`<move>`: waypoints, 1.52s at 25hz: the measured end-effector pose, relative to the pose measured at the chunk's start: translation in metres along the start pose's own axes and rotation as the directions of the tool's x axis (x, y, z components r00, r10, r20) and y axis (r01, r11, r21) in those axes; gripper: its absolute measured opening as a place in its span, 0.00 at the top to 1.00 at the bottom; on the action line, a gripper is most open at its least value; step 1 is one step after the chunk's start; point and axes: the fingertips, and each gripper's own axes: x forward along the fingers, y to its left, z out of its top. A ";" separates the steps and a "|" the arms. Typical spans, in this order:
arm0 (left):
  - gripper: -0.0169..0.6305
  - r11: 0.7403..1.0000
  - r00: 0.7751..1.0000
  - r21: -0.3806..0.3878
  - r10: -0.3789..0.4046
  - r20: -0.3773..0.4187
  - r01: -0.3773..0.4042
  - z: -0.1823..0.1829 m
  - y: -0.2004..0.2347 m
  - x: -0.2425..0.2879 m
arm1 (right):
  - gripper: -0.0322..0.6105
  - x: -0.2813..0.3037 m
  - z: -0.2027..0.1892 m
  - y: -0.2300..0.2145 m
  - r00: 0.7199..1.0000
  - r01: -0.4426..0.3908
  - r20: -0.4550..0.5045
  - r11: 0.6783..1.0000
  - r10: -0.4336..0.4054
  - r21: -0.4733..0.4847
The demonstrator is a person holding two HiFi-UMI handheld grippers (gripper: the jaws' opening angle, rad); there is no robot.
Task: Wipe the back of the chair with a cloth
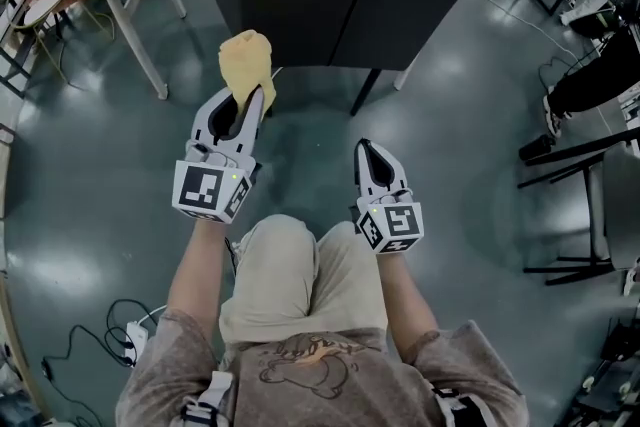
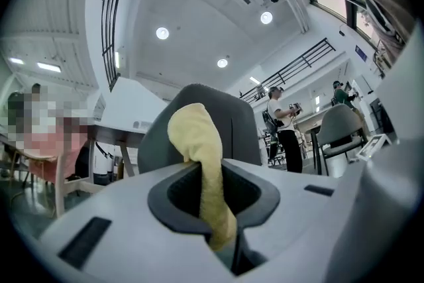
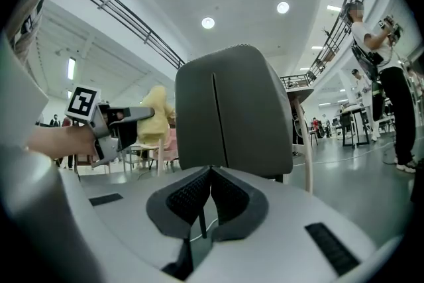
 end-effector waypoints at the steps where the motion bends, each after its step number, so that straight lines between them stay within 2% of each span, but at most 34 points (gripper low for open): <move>1: 0.88 1.000 1.000 0.015 0.017 0.008 -0.017 0.007 0.011 0.000 | 0.91 0.000 0.001 0.001 1.000 -0.003 0.000 1.000 0.003 -0.003; 6: 0.88 0.992 0.995 0.085 0.085 0.053 -0.089 0.043 0.067 0.001 | 0.91 0.003 0.006 0.006 1.000 -0.007 0.005 1.000 0.007 -0.013; 12: 0.88 0.996 0.994 0.057 0.059 0.094 -0.065 0.078 0.094 0.023 | 0.91 0.003 0.004 0.011 1.000 -0.011 0.002 1.000 0.011 -0.007; 21: 0.88 0.997 0.997 0.073 -0.001 0.074 -0.005 0.085 0.075 0.052 | 0.91 -0.002 0.009 0.015 1.000 -0.016 0.027 1.000 0.017 -0.020; 26: 0.88 0.994 0.996 0.090 -0.065 0.066 0.059 0.085 0.050 0.073 | 0.91 -0.004 0.005 0.018 1.000 -0.016 0.026 1.000 0.016 -0.013; 38: 0.88 0.984 0.985 0.058 -0.170 0.032 0.168 0.077 0.003 0.108 | 0.91 -0.015 -0.006 0.011 1.000 0.020 0.023 1.000 -0.020 0.007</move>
